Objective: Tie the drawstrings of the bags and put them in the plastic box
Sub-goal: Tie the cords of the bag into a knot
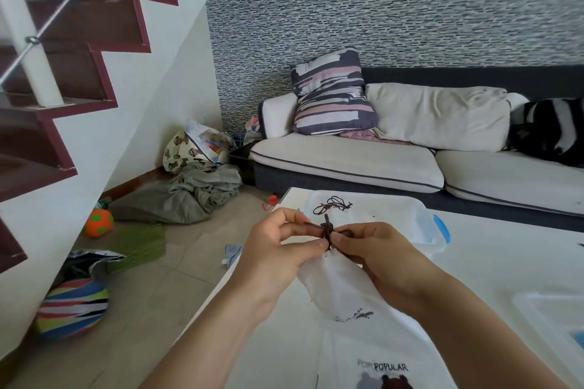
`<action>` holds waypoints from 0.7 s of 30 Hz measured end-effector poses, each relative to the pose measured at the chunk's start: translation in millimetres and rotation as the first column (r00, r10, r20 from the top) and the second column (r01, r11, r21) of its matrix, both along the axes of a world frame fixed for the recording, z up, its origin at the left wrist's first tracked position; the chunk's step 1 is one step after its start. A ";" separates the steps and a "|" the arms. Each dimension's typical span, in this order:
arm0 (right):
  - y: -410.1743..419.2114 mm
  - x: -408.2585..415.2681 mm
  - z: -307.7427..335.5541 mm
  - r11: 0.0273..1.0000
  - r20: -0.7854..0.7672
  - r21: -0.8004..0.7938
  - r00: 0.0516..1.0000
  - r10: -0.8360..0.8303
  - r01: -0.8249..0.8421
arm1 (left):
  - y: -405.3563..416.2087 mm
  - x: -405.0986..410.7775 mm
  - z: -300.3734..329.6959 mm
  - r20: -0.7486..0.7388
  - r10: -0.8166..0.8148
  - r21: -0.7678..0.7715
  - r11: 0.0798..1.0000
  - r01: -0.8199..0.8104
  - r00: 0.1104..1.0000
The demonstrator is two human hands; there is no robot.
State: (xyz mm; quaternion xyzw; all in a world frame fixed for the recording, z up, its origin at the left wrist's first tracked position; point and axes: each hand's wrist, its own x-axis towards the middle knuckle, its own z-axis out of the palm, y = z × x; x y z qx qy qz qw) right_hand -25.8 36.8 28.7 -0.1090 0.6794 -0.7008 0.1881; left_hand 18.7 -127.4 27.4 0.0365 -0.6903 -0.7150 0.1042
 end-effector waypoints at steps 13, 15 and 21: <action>-1.2 3.0 2.9 1.000 0.018 0.022 1.000 0.018 -0.018 | -0.9 1.3 7.0 0.036 -0.170 0.470 0.873 0.133 0.985; -0.3 4.7 4.3 1.000 0.055 -0.014 0.998 0.027 -0.026 | 0.7 1.3 7.3 0.015 -0.195 0.496 0.853 0.162 0.981; 2.6 6.2 7.2 0.987 0.099 -0.137 0.991 0.093 -0.079 | 0.2 1.1 5.4 -0.009 -0.060 0.228 0.972 0.060 0.998</action>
